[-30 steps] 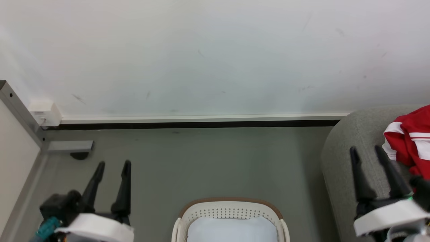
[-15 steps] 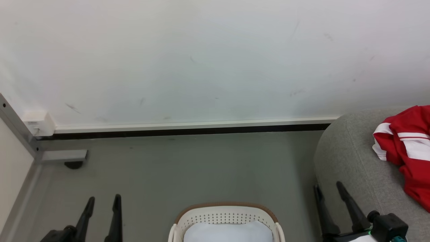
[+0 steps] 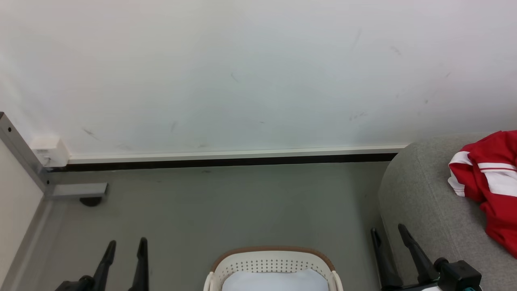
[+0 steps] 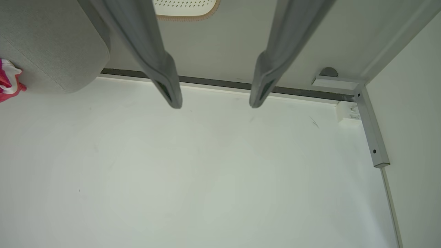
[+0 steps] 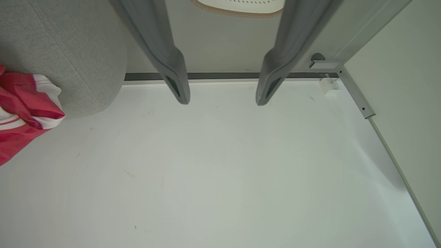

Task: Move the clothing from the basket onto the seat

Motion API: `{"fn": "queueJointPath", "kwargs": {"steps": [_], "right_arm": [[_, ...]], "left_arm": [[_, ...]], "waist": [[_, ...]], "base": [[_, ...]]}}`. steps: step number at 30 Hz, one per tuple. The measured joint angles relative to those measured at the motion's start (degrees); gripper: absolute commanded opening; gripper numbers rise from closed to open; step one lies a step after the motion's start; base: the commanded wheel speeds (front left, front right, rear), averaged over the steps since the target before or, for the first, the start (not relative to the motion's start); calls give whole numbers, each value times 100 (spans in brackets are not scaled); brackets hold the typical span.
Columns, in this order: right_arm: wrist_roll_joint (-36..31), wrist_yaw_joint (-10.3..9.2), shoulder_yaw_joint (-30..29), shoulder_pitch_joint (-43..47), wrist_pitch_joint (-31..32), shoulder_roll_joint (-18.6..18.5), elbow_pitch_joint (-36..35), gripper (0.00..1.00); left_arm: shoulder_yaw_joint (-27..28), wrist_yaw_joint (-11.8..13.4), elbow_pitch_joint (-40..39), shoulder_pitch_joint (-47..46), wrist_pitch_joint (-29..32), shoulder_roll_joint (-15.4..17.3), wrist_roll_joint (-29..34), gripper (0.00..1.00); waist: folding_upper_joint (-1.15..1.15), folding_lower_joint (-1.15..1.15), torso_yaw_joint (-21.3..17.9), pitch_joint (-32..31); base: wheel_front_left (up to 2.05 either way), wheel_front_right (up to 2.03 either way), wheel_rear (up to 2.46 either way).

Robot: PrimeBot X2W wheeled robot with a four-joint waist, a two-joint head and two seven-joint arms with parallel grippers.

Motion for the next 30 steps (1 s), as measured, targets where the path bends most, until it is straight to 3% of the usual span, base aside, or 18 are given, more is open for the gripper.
{"fn": "queueJointPath", "kwargs": {"steps": [19, 20, 25, 30], "right_arm": [[5, 0, 30, -59, -23, 23, 54, 100], [9, 0, 33, -61, -23, 24, 56, 0], [47, 0, 32, 131, 8, 19, 227, 0], [565, 0, -44, 148, 122, 8, 222, 0]], "left_arm": [[343, -234, 182, -25, 0, -258, 308, 100], [345, -246, 187, -25, 0, -270, 308, 0], [307, -245, 420, 52, 53, -370, 229, 0], [374, -245, 465, 29, 241, -374, -268, 0]], "waist": [[0, 0, -23, -40], [0, 0, -29, -46], [0, 0, -29, -46], [0, 0, -14, -35]], "base": [[0, 0, 0], [0, 0, 0], [0, 0, 0], [0, 0, 0]]}}
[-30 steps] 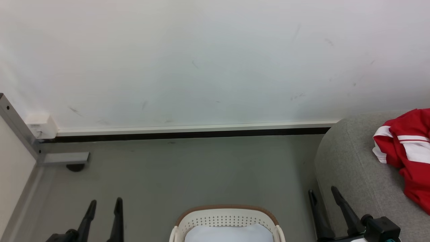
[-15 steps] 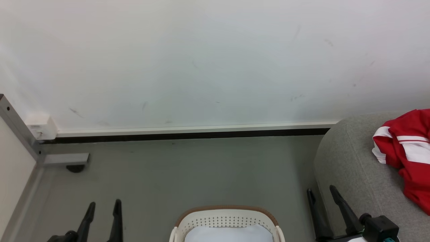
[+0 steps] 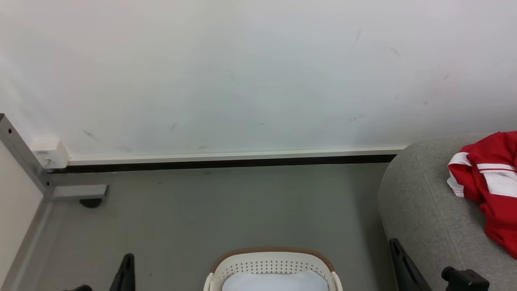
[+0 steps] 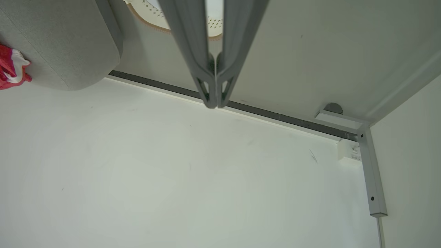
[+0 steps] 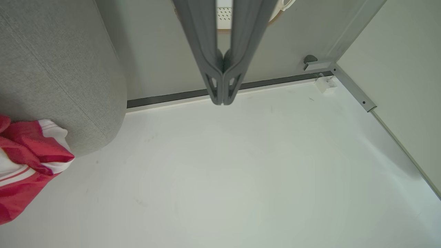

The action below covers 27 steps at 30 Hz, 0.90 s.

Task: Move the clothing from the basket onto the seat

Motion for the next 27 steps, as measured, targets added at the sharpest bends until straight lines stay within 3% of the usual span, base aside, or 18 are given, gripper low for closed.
{"fn": "queueJointPath", "kwargs": {"steps": [27], "right_arm": [[2347, 0, -435, -93, 514, -102, -129, 0]], "left_arm": [[103, 1, -38, -288, 602, -42, -2460, 0]], "waist": [[0, 0, 75, 61]], "base": [[0, 0, 0]]}}
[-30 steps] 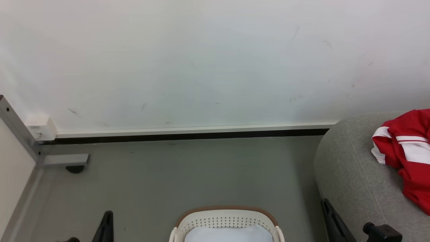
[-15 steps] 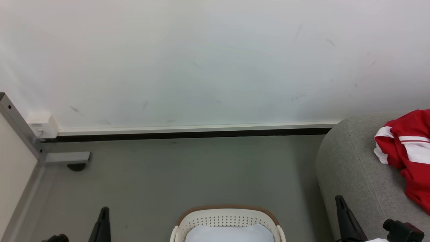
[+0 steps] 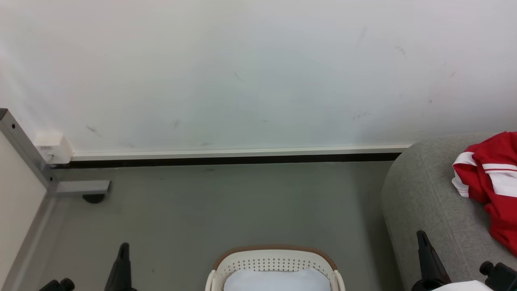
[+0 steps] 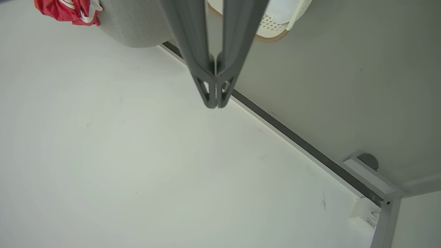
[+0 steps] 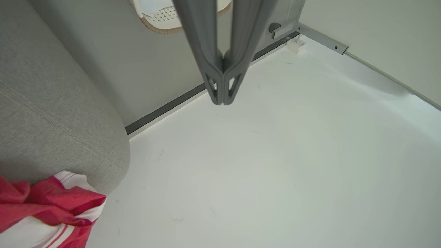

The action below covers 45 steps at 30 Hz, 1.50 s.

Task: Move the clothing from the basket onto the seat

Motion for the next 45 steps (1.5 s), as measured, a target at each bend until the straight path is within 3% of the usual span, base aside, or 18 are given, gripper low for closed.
{"fn": "queueJointPath", "kwargs": {"steps": [45], "right_arm": [[2757, 0, -455, -154, 556, -188, -163, 0]], "left_arm": [[175, 26, -19, -371, 770, -65, -2810, 0]], "waist": [[0, 0, 124, 100]], "base": [[0, 0, 0]]}}
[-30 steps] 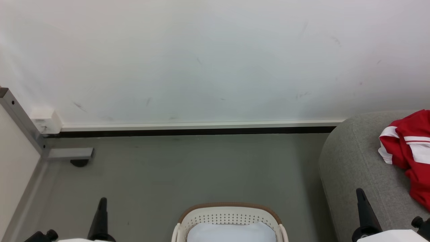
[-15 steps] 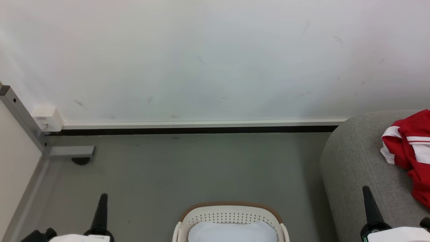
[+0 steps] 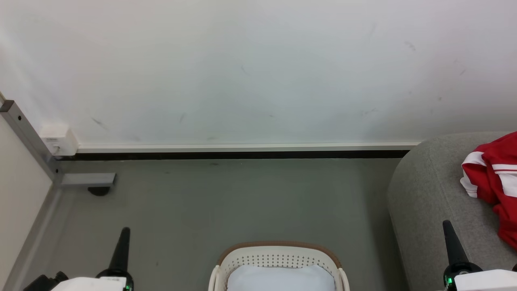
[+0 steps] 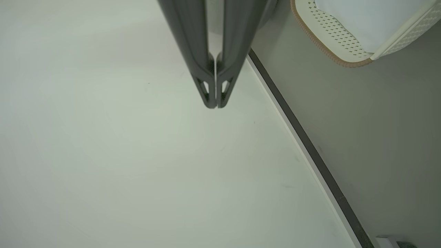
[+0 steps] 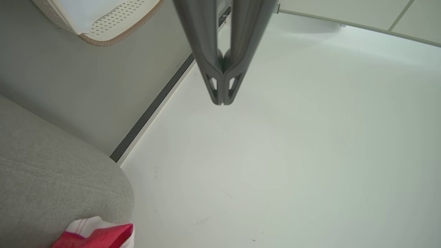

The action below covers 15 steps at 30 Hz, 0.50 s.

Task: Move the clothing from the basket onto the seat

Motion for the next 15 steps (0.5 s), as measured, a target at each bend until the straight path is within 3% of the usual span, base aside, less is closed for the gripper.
{"fn": "queueJointPath", "kwargs": {"steps": [15], "right_arm": [[699, 0, -111, -59, 147, -80, -38, 0]], "left_arm": [[40, 0, -3, -99, 198, -16, -710, 0]], "waist": [[0, 0, 41, 33]], "base": [[0, 0, 0]]}}
